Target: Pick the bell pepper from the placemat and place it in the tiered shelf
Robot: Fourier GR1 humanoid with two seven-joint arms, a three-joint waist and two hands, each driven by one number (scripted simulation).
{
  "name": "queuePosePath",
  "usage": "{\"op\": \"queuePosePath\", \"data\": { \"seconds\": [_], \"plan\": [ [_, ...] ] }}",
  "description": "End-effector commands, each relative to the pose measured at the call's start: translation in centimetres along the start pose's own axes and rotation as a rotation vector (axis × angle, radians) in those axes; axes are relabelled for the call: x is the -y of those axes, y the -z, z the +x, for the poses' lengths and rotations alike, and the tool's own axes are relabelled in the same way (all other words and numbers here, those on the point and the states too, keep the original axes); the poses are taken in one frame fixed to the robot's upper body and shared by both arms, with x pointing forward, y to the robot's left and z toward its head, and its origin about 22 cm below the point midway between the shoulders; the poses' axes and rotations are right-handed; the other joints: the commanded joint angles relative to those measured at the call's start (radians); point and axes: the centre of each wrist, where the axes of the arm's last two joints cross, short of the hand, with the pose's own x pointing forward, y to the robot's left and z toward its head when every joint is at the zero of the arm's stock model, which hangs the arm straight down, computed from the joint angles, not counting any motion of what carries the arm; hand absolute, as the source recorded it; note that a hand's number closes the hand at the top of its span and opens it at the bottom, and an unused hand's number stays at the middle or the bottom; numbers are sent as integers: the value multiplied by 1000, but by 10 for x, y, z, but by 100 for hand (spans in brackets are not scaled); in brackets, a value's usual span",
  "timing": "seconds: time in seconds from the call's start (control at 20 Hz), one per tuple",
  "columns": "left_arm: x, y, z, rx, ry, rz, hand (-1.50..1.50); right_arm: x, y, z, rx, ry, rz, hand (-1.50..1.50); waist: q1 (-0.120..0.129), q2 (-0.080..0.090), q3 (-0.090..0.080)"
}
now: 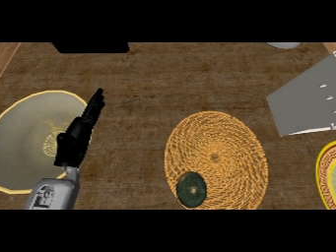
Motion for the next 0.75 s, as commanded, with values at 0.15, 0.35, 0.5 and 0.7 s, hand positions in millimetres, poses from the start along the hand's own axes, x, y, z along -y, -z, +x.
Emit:
{"op": "queuePosePath", "data": {
  "seconds": [0.15,0.35,0.5,0.7],
  "plan": [
    [-32,2,1,-14,-16,24,0,94,9,-19,-184,-94,23,-150,-14,1,2],
    [-8,-12,-9,-24,1,18,0,145,1,-31,-207,-158,71,-150,-17,0,3],
    [-8,-5,2,0,5,30,0,174,-1,-16,-174,-243,97,-150,-23,0,4],
    [-9,-9,1,-11,-8,22,0,209,-17,-31,-185,-196,125,-150,-15,-1,5]
  ]
}}
